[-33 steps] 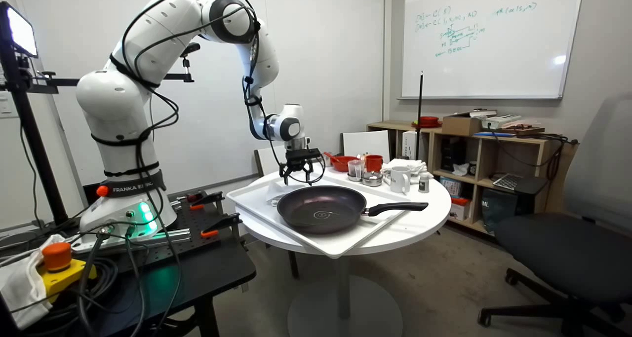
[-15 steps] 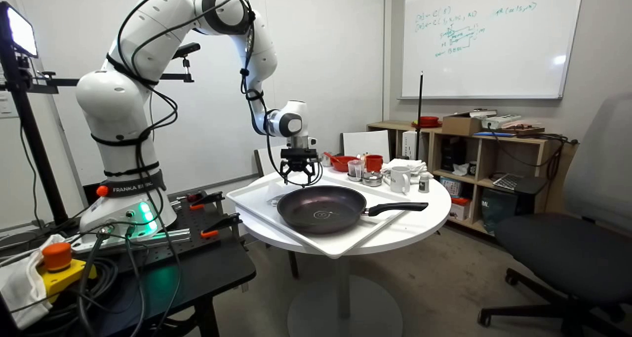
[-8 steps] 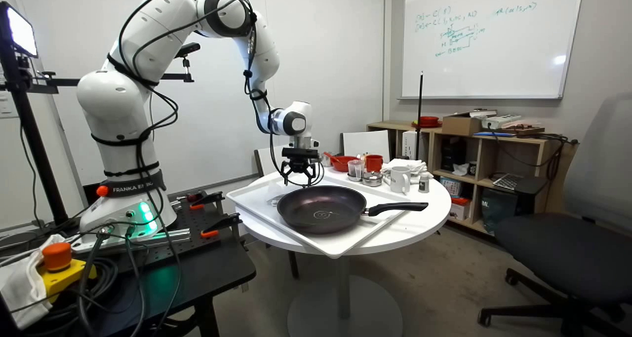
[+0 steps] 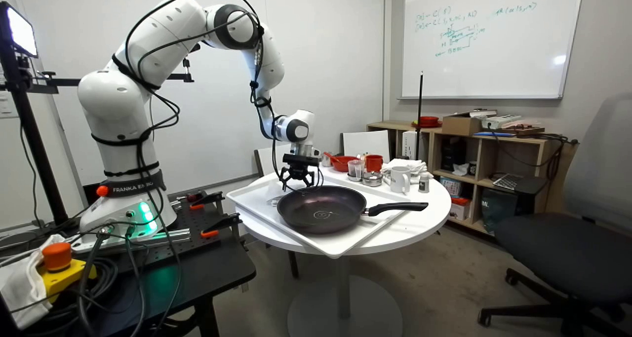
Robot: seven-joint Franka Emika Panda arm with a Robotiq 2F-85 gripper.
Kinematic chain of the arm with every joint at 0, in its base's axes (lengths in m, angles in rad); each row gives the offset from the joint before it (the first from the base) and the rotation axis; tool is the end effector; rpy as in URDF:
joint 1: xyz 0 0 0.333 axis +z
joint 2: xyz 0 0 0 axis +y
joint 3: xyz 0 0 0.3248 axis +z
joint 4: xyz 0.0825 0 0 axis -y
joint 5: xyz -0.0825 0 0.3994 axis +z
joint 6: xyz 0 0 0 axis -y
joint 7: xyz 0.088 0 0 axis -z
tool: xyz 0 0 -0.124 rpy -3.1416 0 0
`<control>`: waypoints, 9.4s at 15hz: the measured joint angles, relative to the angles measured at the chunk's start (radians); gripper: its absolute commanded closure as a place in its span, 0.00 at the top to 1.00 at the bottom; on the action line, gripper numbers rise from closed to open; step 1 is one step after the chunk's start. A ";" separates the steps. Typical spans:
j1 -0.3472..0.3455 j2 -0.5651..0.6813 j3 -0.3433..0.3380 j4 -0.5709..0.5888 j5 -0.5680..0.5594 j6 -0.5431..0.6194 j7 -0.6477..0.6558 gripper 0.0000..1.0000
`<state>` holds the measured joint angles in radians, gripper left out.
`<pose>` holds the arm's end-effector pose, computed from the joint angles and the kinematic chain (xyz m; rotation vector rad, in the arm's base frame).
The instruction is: Wipe the pan with the white towel
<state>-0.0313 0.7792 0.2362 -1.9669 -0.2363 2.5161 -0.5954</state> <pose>0.5664 0.1277 0.0406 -2.6977 -1.3995 0.2760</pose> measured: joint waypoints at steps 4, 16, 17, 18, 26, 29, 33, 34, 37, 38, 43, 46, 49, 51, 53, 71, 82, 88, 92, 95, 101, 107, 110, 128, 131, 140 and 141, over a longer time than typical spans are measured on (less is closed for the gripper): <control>0.004 0.011 0.000 0.018 0.000 -0.006 0.000 0.68; 0.013 0.011 0.000 0.037 0.000 -0.006 0.000 0.00; 0.014 0.011 0.000 0.037 0.000 -0.006 0.000 0.01; 0.015 0.011 0.000 0.037 0.000 -0.006 0.000 0.01; 0.036 -0.031 0.039 -0.019 -0.003 0.051 -0.010 0.01; 0.060 -0.107 0.048 -0.096 -0.004 0.117 -0.007 0.01; 0.078 -0.232 0.048 -0.200 -0.004 0.186 0.009 0.01; 0.077 -0.262 0.048 -0.224 -0.004 0.200 0.014 0.01; 0.070 -0.349 0.043 -0.287 0.000 0.232 0.033 0.01; 0.063 -0.376 0.042 -0.304 0.003 0.240 0.038 0.01; 0.001 -0.481 0.037 -0.375 0.067 0.268 0.041 0.01; -0.040 -0.526 0.038 -0.421 0.136 0.301 0.018 0.01; -0.072 -0.573 0.045 -0.475 0.225 0.350 -0.033 0.01; -0.087 -0.605 0.053 -0.510 0.297 0.377 -0.076 0.01; -0.104 -0.640 0.070 -0.544 0.380 0.402 -0.127 0.01; -0.176 -0.926 -0.035 -0.646 1.116 0.226 -0.702 0.01; -0.162 -0.874 -0.249 -0.745 1.145 0.017 -0.932 0.01; -0.165 -0.902 -0.383 -0.784 1.148 0.019 -0.948 0.01; -0.174 -0.910 -0.443 -0.760 1.149 0.019 -0.925 0.01; -0.171 -0.890 -0.449 -0.730 1.149 0.019 -0.893 0.01; -0.160 -0.750 -0.438 -0.616 1.144 -0.002 -0.807 0.01; -0.161 -0.554 -0.408 -0.458 1.087 -0.065 -0.677 0.01; -0.162 -0.463 -0.392 -0.385 1.037 -0.071 -0.590 0.01; -0.181 -0.153 -0.277 -0.195 0.584 0.062 -0.103 0.01; -0.171 -0.152 -0.255 -0.229 0.487 0.146 -0.063 0.29; -0.128 -0.203 -0.220 -0.409 0.228 0.408 0.062 0.94; -0.125 -0.206 -0.221 -0.419 0.205 0.420 0.078 0.99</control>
<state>-0.1565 0.5734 0.0152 -2.3862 -0.0316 2.9364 -0.5175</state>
